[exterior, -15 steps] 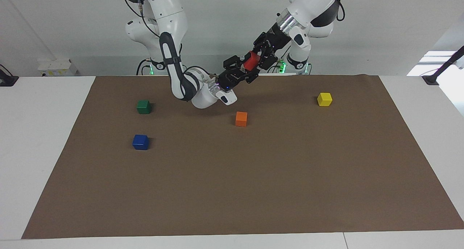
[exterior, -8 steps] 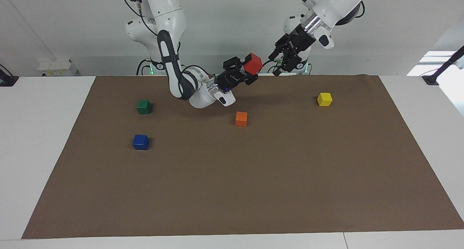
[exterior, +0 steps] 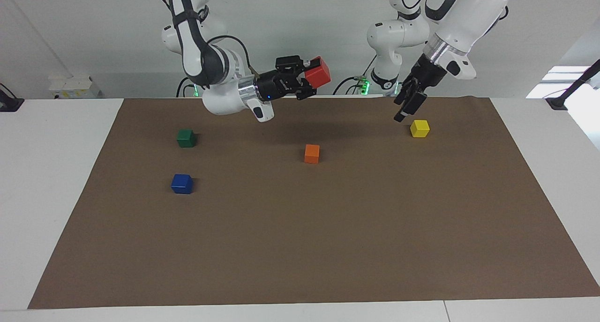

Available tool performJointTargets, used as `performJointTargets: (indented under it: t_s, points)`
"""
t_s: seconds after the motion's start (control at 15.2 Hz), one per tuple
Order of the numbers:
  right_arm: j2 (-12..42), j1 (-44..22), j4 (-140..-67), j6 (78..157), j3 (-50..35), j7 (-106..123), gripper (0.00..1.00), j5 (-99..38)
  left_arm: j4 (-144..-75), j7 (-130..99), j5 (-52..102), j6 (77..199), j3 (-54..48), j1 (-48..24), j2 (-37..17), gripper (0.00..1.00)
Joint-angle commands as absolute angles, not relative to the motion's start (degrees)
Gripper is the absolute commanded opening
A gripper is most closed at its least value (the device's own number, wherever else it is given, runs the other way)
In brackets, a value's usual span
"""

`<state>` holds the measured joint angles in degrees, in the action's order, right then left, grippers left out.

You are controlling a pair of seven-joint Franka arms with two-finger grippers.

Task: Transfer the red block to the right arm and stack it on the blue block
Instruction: 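Carry the red block toward the blue block while the left gripper withdraws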

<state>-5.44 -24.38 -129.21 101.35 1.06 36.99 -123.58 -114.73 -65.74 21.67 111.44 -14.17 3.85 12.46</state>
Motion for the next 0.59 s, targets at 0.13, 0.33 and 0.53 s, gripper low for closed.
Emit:
performJointTargets:
  t_s: [0.13,0.33,0.53]
  points:
    - [-13.35,-21.45,-127.01,112.57,0.88,22.79,0.0,-102.0,-99.44,-46.11,8.99,103.3,-14.5,5.53,-1.29,1.0]
    - [-15.11,-19.08,-123.85,113.55,0.88,13.65,0.0,-83.31,-88.54,-33.43,-0.86,95.12,-14.68,5.98,-9.38,1.0]
    - [-15.82,-15.75,-121.38,113.29,0.88,9.41,0.0,-64.49,-81.94,-23.67,-5.52,90.54,-14.59,6.33,-13.52,1.0]
